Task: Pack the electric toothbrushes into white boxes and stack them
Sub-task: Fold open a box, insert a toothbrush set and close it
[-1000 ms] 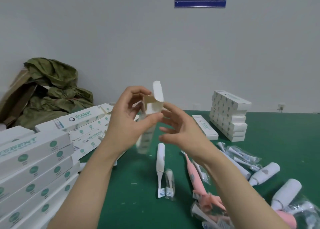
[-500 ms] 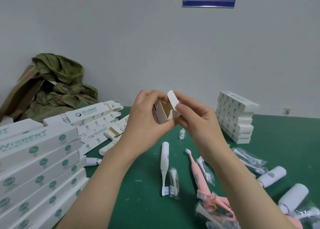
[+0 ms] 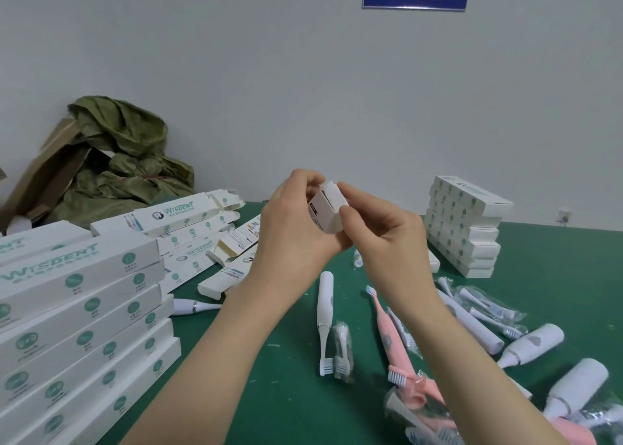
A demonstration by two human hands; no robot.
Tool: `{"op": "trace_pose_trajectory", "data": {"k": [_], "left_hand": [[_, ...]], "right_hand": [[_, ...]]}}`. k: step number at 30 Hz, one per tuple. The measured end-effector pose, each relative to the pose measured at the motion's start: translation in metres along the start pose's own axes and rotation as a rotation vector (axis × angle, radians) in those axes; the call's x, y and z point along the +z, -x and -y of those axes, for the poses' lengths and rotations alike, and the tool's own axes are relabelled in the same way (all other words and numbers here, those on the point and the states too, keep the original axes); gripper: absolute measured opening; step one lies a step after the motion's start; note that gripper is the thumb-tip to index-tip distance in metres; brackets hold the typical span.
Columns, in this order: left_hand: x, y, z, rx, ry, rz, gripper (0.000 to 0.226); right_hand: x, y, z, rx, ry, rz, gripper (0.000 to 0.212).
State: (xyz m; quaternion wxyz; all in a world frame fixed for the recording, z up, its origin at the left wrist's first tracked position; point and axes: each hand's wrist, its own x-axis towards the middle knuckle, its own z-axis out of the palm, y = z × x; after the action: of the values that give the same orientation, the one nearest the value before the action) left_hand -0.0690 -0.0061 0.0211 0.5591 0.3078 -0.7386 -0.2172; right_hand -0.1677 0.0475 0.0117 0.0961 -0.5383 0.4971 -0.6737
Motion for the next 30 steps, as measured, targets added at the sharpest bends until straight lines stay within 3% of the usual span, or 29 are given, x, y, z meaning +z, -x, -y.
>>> {"op": "trace_pose_trajectory", "data": {"k": [2,5,20,24,26,28,30], "left_hand": [[0.001,0.001,0.002,-0.036,-0.066,0.035,0.054],[0.000,0.002,0.005,-0.049,-0.154,0.073,0.037],[-0.008,-0.004,0.006,0.009,-0.224,0.029,0.010],[-0.007,0.000,0.002,-0.021,-0.139,0.034,0.022],[-0.007,0.002,-0.005,-0.005,-0.049,0.015,0.035],[-0.007,0.004,-0.012,0.039,0.021,-0.044,0.039],[-0.010,0.003,-0.016,0.049,0.187,-0.114,0.044]], "right_hand": [[0.003,0.001,0.000,0.001,-0.002,-0.032,0.029],[0.003,0.001,-0.002,-0.017,0.043,-0.025,0.028],[0.007,0.005,-0.003,-0.263,0.327,0.223,0.038],[-0.004,0.003,0.004,-0.222,0.296,0.303,0.031],[-0.007,0.002,0.007,-0.171,0.138,0.324,0.030],[-0.012,-0.004,0.009,-0.072,-0.114,0.210,0.026],[-0.020,-0.014,0.000,0.135,-0.162,0.050,0.022]]}}
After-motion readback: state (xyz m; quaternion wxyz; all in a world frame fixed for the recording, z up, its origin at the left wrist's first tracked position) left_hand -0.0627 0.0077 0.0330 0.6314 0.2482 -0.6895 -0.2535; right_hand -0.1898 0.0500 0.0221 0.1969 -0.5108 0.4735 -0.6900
